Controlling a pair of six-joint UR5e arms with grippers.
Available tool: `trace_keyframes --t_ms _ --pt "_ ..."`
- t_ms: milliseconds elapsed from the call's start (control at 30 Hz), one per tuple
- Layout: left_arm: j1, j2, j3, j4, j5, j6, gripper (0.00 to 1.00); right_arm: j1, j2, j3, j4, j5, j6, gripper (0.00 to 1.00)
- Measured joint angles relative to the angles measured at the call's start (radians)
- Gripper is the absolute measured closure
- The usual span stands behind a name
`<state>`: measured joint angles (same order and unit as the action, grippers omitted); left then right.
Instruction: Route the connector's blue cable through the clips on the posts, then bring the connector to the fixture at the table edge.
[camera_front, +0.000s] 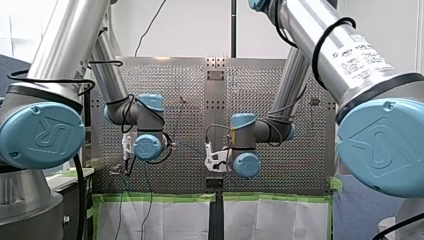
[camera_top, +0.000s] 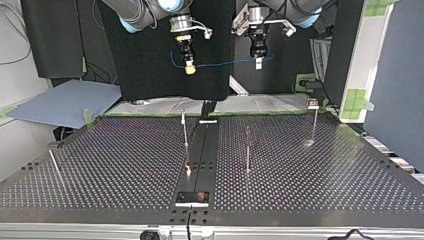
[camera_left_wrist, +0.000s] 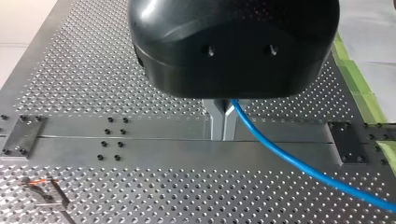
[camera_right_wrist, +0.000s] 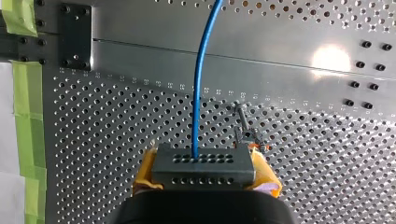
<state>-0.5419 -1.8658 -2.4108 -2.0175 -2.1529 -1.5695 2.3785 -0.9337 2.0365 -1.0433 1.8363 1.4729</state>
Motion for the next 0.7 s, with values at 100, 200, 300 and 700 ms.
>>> trace_keyframes --t_ms 100,200,300,700 --pt "0.0 0.027 0.0 -0.027 0.0 0.0 1.0 0.0 0.0 0.0 0.0 0.0 0.0 0.98" --pt "0.0 0.053 0.0 -0.054 0.0 0.0 1.0 0.0 0.0 0.0 0.0 0.0 0.0 0.98" --pt "0.0 0.079 0.0 -0.079 0.0 0.0 1.0 0.0 0.0 0.0 0.0 0.0 0.0 0.98" --pt "0.009 0.051 -0.01 -0.043 0.001 -0.026 1.0 0.023 -0.047 -0.047 0.047 0.034 0.047 0.98"
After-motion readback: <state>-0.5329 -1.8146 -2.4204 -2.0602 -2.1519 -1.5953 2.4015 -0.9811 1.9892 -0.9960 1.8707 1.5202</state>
